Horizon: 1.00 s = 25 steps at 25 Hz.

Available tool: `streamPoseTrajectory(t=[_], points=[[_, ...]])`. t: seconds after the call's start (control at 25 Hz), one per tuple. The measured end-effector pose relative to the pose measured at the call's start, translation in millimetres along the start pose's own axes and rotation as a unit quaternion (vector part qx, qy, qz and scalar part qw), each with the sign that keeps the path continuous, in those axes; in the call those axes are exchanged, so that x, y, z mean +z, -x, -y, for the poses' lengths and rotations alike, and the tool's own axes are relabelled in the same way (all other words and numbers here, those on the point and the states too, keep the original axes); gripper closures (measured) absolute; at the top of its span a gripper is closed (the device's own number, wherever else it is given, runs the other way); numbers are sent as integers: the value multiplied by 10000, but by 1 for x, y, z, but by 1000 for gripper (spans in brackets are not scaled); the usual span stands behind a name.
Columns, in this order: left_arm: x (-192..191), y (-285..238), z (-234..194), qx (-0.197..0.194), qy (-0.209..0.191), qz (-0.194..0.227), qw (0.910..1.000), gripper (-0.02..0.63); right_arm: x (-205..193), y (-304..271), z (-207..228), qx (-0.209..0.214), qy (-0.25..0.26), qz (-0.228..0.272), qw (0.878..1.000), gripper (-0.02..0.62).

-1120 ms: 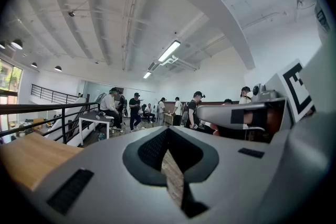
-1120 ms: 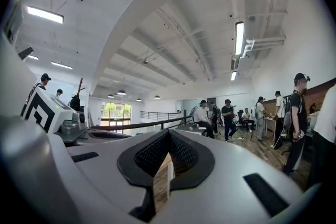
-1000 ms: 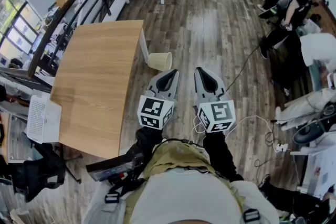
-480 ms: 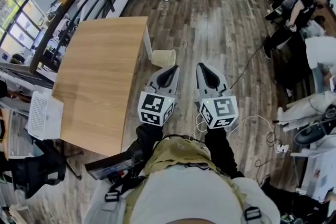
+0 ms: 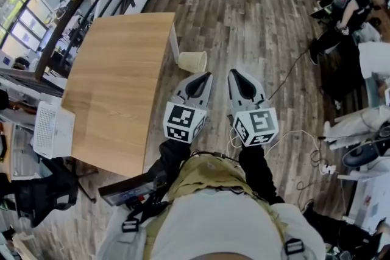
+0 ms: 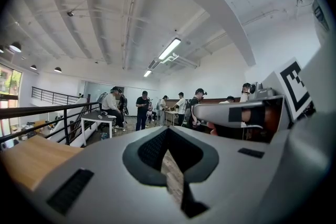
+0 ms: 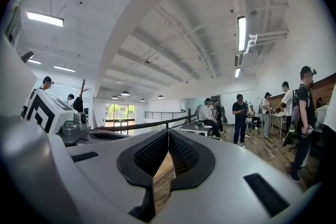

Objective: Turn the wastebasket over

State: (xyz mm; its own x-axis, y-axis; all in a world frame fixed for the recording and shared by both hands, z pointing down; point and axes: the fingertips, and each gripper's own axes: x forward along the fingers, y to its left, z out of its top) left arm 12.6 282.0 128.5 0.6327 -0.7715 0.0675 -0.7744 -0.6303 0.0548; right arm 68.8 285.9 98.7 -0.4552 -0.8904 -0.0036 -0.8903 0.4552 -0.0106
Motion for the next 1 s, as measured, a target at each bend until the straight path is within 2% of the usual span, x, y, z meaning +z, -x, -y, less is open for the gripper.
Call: streamPoseTrajectory(t=[0.24,0.72,1.0], points=[[-6,3,-7,32,-47,-47,10000,609,-6,-4,-6,3,0,-51,10000,575],[-26,21,-27,16,124,-186,9997,609,-22,-15,-34,26,-103,-35,9999,576],[-35,29,-38,-30,158,-256,9995,609,-35,-20,-40,-103,-132,-155,9997,577]])
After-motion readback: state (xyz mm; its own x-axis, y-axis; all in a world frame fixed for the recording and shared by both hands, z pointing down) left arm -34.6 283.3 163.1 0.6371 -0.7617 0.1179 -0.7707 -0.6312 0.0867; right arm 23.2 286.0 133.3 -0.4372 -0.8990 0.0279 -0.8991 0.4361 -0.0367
